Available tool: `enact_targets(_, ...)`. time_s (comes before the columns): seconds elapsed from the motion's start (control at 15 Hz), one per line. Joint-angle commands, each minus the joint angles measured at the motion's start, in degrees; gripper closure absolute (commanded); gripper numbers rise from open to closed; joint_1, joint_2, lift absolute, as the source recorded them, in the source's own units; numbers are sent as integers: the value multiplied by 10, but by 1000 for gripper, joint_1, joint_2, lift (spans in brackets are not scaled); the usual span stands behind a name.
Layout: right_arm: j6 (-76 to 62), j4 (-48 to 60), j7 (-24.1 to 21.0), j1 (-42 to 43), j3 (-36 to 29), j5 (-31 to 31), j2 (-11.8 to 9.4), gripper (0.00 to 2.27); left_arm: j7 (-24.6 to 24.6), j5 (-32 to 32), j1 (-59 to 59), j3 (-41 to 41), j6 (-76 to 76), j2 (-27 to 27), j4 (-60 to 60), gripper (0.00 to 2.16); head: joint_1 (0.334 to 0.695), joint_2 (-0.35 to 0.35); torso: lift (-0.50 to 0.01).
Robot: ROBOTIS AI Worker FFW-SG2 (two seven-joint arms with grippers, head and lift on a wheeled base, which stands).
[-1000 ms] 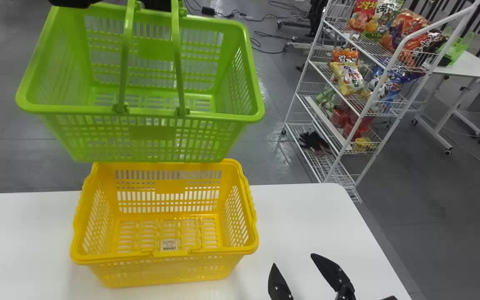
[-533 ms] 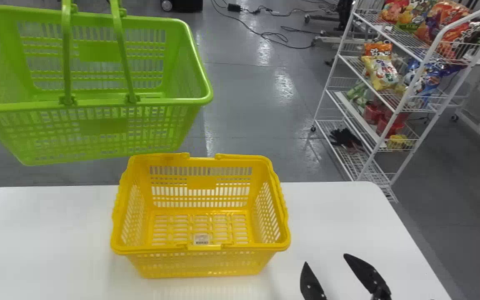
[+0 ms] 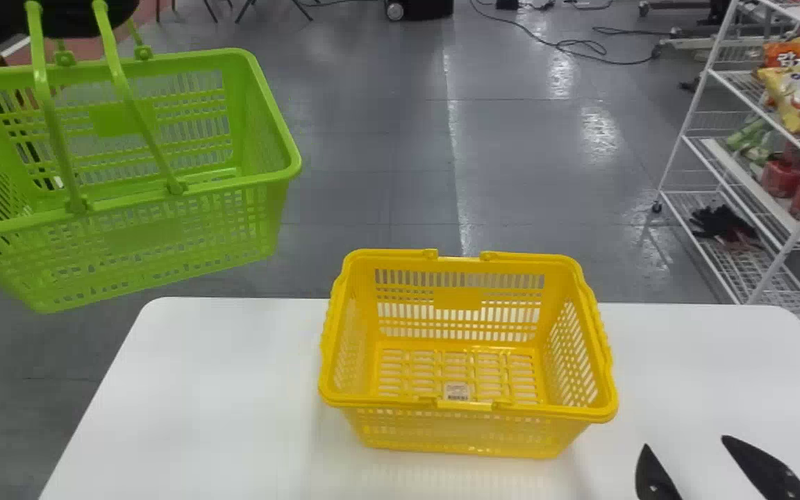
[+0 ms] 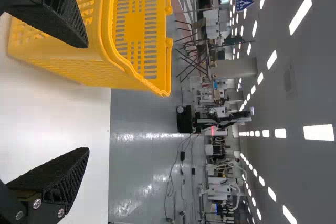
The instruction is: Grasp handle with right gripper to insert into left gripper then lift and swing left to center
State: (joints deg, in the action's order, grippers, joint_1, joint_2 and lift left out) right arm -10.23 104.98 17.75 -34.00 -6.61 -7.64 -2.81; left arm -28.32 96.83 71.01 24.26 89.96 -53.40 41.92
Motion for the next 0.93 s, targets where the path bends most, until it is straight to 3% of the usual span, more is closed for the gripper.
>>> enact_targets(0.0, 0, -7, 2, 2, -2, -4, -3, 103, -2, 22, -103, -67, 1, -54, 42, 1943, 663, 131, -93)
enact_targets(0.2, -7, -21, 8, 9, -9, -9, -3, 103, -2, 29, -274, -217, 1, -94, 101, 1943, 695, 181, -93)
enact_targets(0.53, -14, -28, 11, 10, -17, -18, -4, 103, 6, 85, -629, -510, 1, -111, 242, 1943, 695, 248, -93)
enact_targets(0.87, -19, -36, 14, 12, -24, -22, -4, 103, 12, 133, -929, -749, 1, -47, 401, 1943, 695, 267, -93)
